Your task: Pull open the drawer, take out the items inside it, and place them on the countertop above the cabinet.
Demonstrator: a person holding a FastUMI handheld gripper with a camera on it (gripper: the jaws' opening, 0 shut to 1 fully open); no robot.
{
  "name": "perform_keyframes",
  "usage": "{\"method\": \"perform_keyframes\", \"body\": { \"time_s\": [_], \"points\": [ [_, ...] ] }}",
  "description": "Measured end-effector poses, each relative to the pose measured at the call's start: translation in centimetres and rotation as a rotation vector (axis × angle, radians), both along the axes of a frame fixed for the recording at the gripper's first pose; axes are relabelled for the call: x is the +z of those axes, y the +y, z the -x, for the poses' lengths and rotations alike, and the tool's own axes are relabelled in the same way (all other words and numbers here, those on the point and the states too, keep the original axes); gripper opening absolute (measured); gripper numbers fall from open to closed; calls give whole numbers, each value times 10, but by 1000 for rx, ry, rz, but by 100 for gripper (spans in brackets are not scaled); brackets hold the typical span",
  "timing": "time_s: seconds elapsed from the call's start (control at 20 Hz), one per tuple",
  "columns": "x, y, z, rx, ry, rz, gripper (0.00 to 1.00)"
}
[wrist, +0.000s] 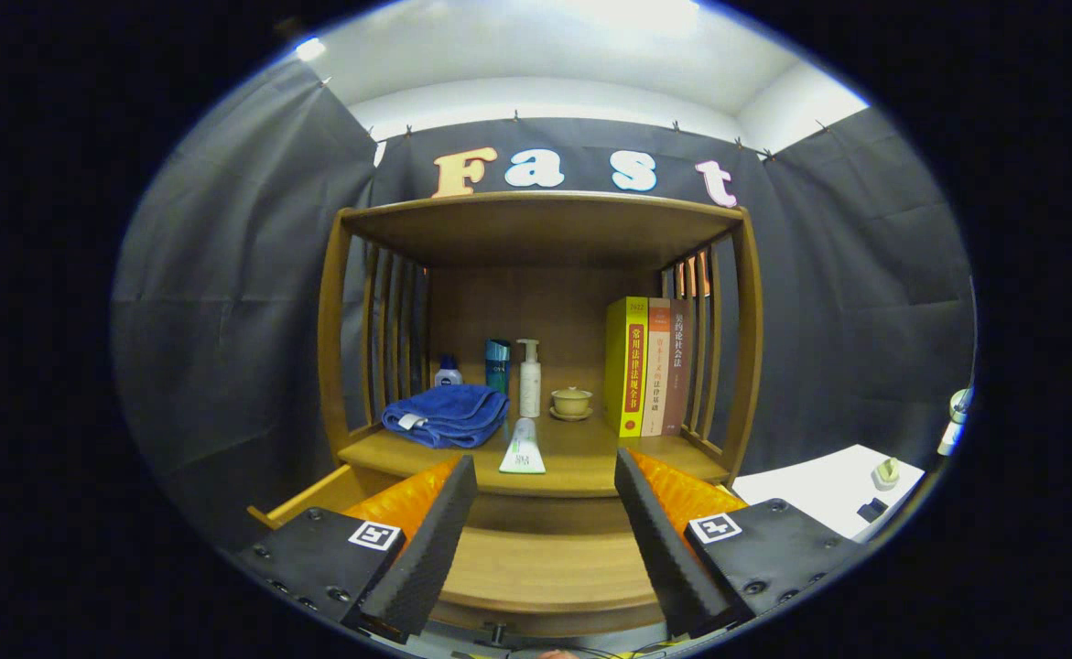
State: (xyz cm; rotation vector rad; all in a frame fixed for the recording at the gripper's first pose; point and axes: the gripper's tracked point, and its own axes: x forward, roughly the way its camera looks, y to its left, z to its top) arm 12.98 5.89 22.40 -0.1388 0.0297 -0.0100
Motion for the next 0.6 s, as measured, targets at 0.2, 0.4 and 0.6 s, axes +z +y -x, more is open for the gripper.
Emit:
{"method": "perform_keyframes", "body": {
  "time_s": [0.2,0.4,0.6],
  "points": [
    [-34,9,32,-10,-6,-61,98],
    [-63,4,51,-35,8,-54,98],
    [-81,0,66,-45,27,-84,98]
  ]
}}
